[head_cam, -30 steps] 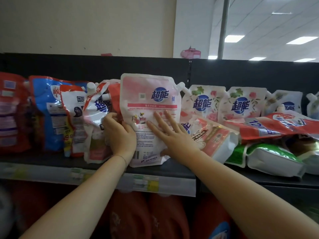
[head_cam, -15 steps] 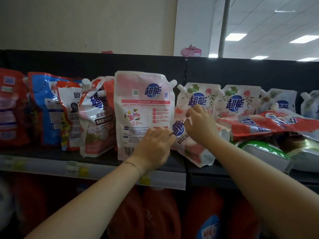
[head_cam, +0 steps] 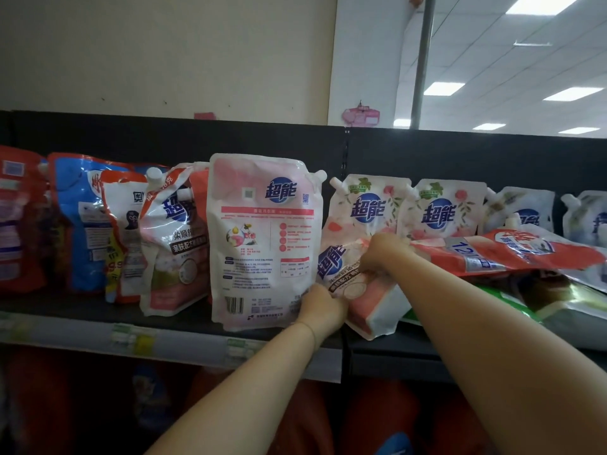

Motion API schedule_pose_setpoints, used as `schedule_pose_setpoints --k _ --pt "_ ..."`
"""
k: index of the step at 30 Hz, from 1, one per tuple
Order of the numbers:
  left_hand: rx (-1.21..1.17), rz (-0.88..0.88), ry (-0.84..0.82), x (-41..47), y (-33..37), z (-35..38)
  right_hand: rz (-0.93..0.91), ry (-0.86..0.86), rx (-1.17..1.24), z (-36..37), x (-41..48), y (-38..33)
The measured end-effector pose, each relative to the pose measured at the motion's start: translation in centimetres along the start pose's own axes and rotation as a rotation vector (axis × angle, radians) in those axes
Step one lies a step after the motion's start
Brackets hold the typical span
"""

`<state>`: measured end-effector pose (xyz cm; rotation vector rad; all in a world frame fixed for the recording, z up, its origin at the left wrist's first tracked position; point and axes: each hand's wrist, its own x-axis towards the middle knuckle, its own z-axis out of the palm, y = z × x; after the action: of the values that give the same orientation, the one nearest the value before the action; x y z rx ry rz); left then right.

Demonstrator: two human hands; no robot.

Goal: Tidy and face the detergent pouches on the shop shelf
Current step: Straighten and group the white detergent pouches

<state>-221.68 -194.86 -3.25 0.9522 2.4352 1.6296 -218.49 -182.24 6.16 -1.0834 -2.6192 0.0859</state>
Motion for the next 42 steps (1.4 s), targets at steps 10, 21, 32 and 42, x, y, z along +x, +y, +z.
schedule_pose_setpoints --k 10,21,32,42 --pt "-0.087 -0.138 -0.197 1.5 3.4 1.0 -0.037 0.267 0.560 -1.0 -2.8 -0.9" --pt "-0.511 0.010 0.008 8.4 -0.4 2.9 -0.253 0.466 1.133 4.6 -5.2 -0.2" --pt "-0.278 0.169 0.226 2.9 0.6 2.9 -0.414 0.166 1.123 8.8 -6.0 6.1" --pt "-0.516 0.212 0.196 3.2 0.1 3.0 -0.644 0.173 0.795 8.7 -6.1 5.8"
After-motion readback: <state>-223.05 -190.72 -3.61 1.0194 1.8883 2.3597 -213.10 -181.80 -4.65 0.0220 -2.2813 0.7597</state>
